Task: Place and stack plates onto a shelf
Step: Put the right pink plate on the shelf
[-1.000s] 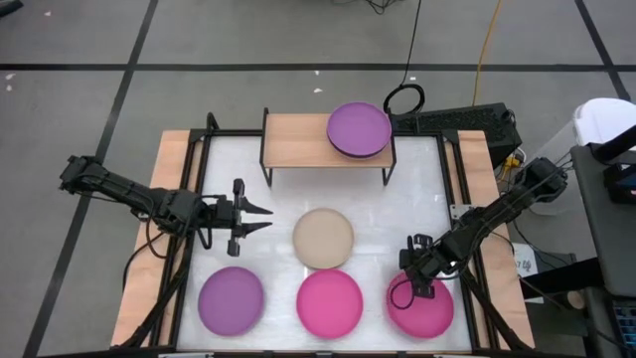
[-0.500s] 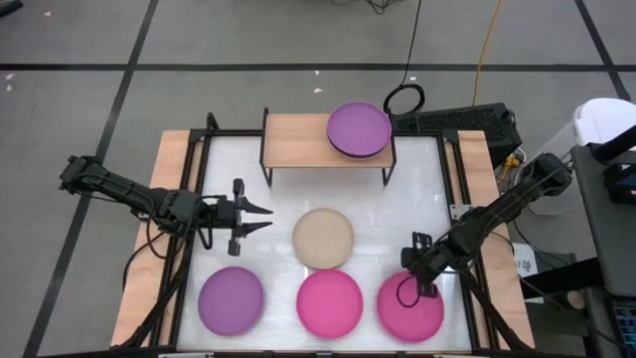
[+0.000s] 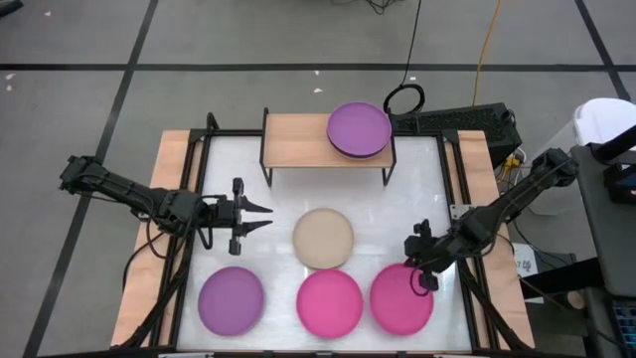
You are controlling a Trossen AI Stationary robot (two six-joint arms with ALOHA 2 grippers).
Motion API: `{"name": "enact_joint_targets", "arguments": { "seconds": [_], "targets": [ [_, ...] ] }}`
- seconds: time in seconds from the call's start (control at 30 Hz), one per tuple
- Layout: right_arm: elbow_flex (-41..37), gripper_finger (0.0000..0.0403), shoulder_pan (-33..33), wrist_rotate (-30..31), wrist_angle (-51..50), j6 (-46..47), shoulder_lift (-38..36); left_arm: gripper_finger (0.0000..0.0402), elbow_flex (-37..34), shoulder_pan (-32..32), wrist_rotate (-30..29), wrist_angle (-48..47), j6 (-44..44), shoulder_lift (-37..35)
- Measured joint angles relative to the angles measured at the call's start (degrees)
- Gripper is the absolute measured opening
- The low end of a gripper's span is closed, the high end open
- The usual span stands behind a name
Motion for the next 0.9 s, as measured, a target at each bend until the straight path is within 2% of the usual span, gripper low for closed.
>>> {"name": "enact_joint_targets", "arguments": {
  "seconds": [0.3, 0.43, 0.53, 0.73, 0.9],
  "targets": [
    [0.0, 0.0001, -1.4, 14.2, 12.0, -10.8, -6.7, 0.0122, 0.0, 0.0, -0.9, 0.0, 0.3, 0.0],
    [0.0, 0.0, -3.7, 25.4, 23.6, -19.5, -7.7, 0.0122, 0.0, 0.0, -2.6, 0.1, 0.4, 0.0],
    [0.0, 0.0, -6.4, 30.9, 35.6, -29.5, -7.8, 0.0122, 0.0, 0.1, -2.9, 0.1, 0.4, 0.0],
    [0.0, 0.0, -13.6, 32.1, 61.3, -44.3, -5.6, 0.0122, 0.0, 0.1, -2.9, 0.0, 0.7, 0.0],
    [0.0, 0.0, -21.7, 32.1, 69.7, -50.1, -3.9, 0.0122, 0.0, 0.2, -3.0, 0.0, 0.7, 0.0]
  ]
}}
